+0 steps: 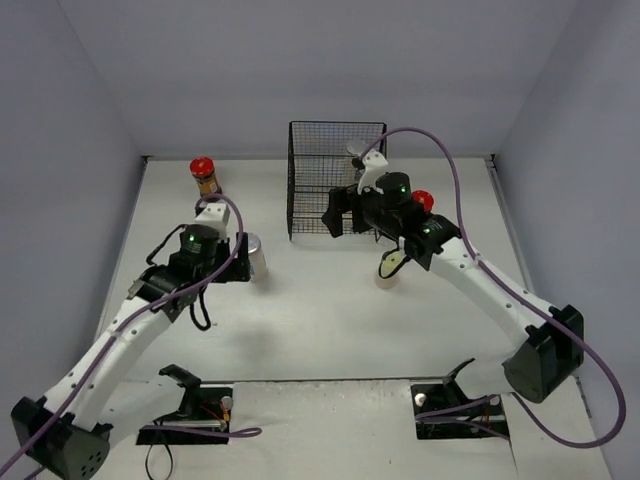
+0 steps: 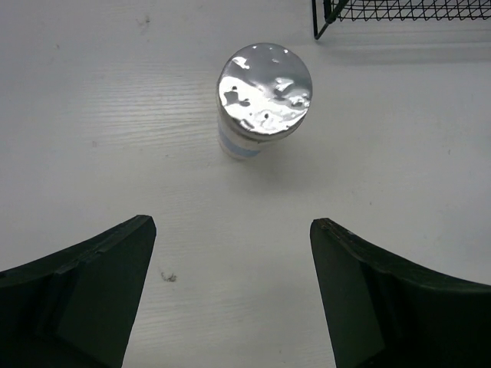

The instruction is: Organize the condiment bottles

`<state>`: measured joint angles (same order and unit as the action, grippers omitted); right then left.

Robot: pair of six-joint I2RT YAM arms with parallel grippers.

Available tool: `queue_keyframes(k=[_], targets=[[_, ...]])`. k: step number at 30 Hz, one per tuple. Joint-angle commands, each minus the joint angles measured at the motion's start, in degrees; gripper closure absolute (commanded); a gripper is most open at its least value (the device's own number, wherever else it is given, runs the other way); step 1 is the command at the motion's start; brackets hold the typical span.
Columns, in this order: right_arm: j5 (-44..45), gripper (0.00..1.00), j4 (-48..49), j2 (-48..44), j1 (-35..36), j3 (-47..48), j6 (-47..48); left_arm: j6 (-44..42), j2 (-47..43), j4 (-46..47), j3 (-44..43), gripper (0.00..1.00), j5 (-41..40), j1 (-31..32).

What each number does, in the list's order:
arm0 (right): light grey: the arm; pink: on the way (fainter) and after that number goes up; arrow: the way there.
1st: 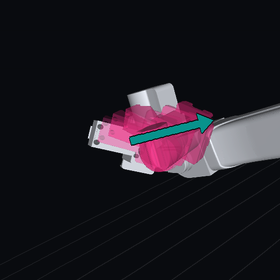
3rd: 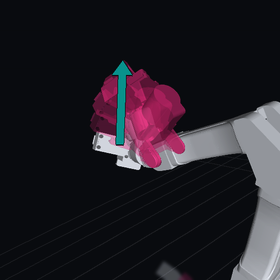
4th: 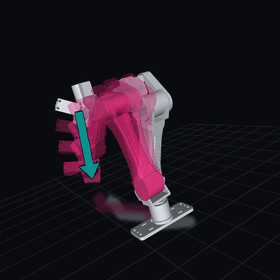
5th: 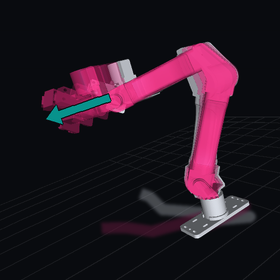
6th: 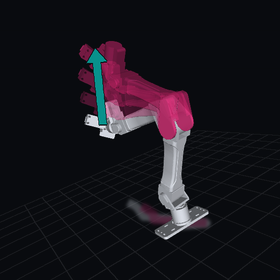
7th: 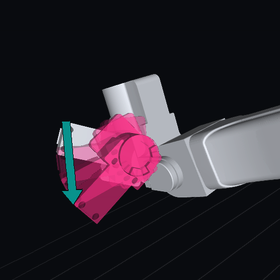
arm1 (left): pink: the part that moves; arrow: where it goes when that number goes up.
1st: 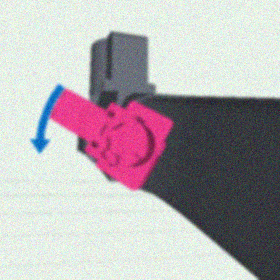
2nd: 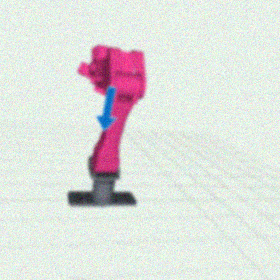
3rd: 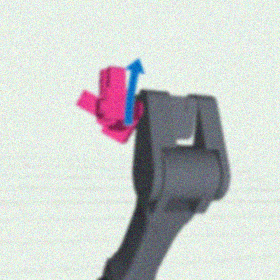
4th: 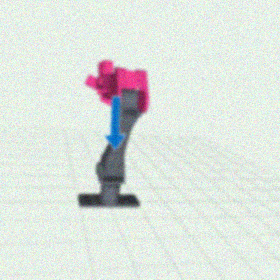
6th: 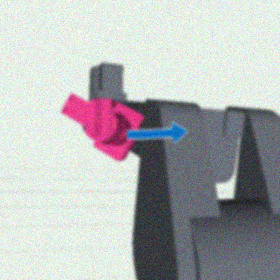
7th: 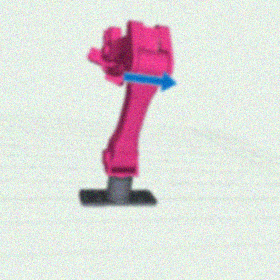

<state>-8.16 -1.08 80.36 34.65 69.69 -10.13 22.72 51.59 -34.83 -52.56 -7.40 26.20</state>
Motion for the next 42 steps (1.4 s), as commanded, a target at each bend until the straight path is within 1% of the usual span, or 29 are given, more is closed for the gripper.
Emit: queue_keyframes(k=[1, 6, 8, 9, 15, 22, 34, 42], targets=[[1.7, 0.00, 3.3, -7.1, 0.2, -0.6, -1.2, -2.2, 5.7, 12.6, -1.8, 0.17, 2.9, 0.2], [2.8, 0.00, 1.3, -10.8, 0.2, -2.7, -1.0, -4.7, 13.9, 18.6, -2.7, 0.17, 2.7, 0.2], [3.4, 0.00, 1.3, -12.3, 0.2, -3.0, -0.7, -5.1, 16.3, 19.3, -3.7, 0.17, 2.3, 0.2], [3.6, 0.00, -0.6, -12.9, 0.1, -3.3, -0.5, -5.3, 18.3, 19.4, -4.1, 0.17, 1.9, 0.2], [4.9, 0.00, -2.6, -15.4, 0.1, -3.9, 0.2, -6.1, 22.2, 20.9, -4.7, 0.17, 0.6, 0.2], [5.4, 0.00, -3.0, -16.4, 0.1, -4.7, -0.7, -8.2, 21.6, 22.3, -4.6, 0.17, -1.8, 0.2], [5.4, 0.00, -2.9, -15.8, 0.1, -4.3, -2.4, -8.9, 20.4, 22.8, -5.5, 0.17, -1.1, 0.2], [5.4, 0.00, -3.0, -15.5, 0.2, -3.9, -2.5, -8.5, 20.0, 21.6, -5.7, 0.20, -0.9, 0.2]])
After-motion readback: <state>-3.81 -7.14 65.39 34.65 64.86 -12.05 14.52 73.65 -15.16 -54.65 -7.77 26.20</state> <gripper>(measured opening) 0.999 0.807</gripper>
